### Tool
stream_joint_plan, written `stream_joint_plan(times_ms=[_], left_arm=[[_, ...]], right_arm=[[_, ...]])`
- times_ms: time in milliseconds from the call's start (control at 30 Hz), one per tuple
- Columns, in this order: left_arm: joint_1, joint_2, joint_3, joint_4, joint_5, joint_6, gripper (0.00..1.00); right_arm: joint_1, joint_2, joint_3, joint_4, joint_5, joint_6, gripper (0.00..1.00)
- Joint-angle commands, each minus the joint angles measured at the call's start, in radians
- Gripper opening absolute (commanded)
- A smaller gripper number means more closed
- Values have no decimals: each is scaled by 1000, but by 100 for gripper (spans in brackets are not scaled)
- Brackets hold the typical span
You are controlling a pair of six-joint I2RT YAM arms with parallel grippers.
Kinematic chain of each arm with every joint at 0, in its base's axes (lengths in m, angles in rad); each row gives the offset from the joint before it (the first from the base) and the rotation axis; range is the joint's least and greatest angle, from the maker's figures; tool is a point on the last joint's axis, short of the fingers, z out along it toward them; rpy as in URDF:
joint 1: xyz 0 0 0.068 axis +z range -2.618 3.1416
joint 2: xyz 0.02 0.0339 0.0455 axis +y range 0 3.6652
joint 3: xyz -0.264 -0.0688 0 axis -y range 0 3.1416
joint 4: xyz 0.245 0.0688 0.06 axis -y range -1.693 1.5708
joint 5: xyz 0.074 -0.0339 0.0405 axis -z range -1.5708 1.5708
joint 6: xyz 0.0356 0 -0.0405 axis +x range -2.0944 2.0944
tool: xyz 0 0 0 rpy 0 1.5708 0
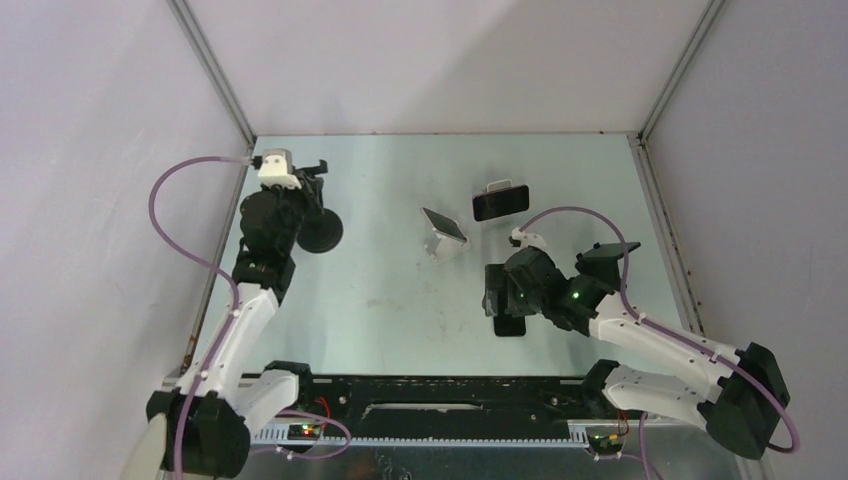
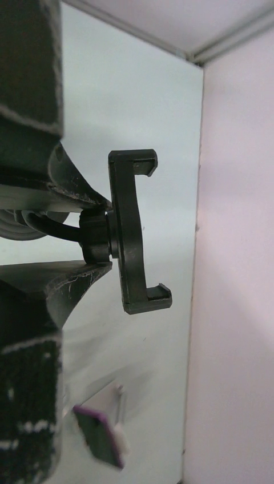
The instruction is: Remove the phone from the phone stand
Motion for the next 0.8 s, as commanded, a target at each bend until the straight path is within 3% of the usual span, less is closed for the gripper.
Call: stream_joint_plan(times_ms=[0,267,467,767], left_arm=[[109,88,6,322,40,-10,0],[272,293,22,515,262,-158,0],[306,396,17,594,305,-214,1],[308,463,25,546,319,-180,28]], right_arm=[[40,28,37,-47,-5,6,99],[113,47,37,-51,17,-11,99],[149,56,33,-33,20,-8,99],[166,68,31,-46,29,11,99]])
